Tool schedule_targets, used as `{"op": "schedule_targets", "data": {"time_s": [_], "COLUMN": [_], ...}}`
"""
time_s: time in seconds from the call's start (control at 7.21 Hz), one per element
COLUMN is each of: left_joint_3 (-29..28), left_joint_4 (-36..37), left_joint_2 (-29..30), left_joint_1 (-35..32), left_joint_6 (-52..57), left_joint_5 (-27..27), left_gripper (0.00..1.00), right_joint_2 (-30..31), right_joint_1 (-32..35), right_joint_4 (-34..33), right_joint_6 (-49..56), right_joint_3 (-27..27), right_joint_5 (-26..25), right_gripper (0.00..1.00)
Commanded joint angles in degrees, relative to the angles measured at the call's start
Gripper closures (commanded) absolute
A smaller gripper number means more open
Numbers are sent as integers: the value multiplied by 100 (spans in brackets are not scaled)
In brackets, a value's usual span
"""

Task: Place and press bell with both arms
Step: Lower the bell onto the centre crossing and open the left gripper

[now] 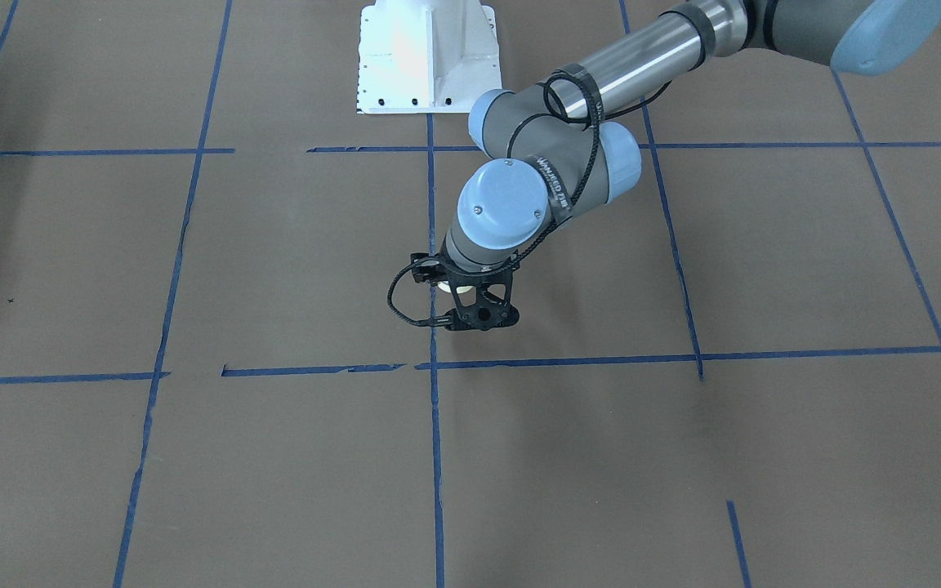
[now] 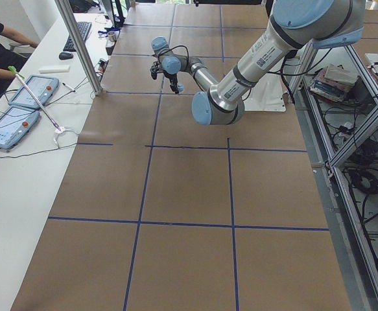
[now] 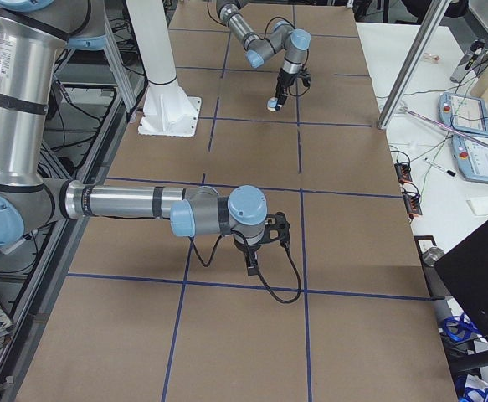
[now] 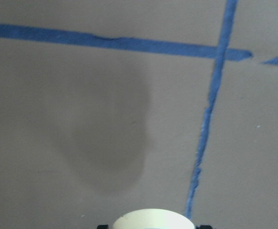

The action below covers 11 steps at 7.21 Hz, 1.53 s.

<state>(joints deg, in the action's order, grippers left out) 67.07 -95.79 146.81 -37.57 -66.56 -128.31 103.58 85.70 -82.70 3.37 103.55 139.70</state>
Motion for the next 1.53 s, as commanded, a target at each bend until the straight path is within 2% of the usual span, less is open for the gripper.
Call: {"op": "schedule_targets", "data": {"time_s": [0.0, 0.28, 0.42, 0.55, 0.69, 0.97, 1.11, 1.39], "left_joint_3": [-665, -1019, -1037, -1029, -1029, -942, -671, 214], "left_joint_4": [-263, -869, -862, -862, -854, -810, -792, -705], "left_joint_2": [347, 400, 435, 453, 523, 532, 515, 288], "left_joint_1": [126, 284, 294, 294, 294, 224, 102, -179], "left_joint_6": [-15, -364, -384, -358, -332, -323, -340, -375], "left_joint_5": [411, 717, 754, 798, 868, 869, 869, 817], "left_gripper": [94, 86, 75, 20, 0, 0, 0, 0], "right_joint_2": [-4, -4, -48, -57, -57, -66, -101, -478], "right_joint_1": [-9, -27, -35, -35, -35, -44, -236, -797], "right_joint_4": [0, 0, 0, 9, 9, 9, 17, 26], "right_joint_6": [-3, -3, -3, -3, -12, -12, -195, -1404], "right_joint_3": [-19, -10, -10, -1, -1, -1, 129, 559], "right_joint_5": [92, 145, 136, 145, 145, 136, 136, 127], "right_gripper": [0, 0, 0, 0, 0, 0, 0, 0]}}
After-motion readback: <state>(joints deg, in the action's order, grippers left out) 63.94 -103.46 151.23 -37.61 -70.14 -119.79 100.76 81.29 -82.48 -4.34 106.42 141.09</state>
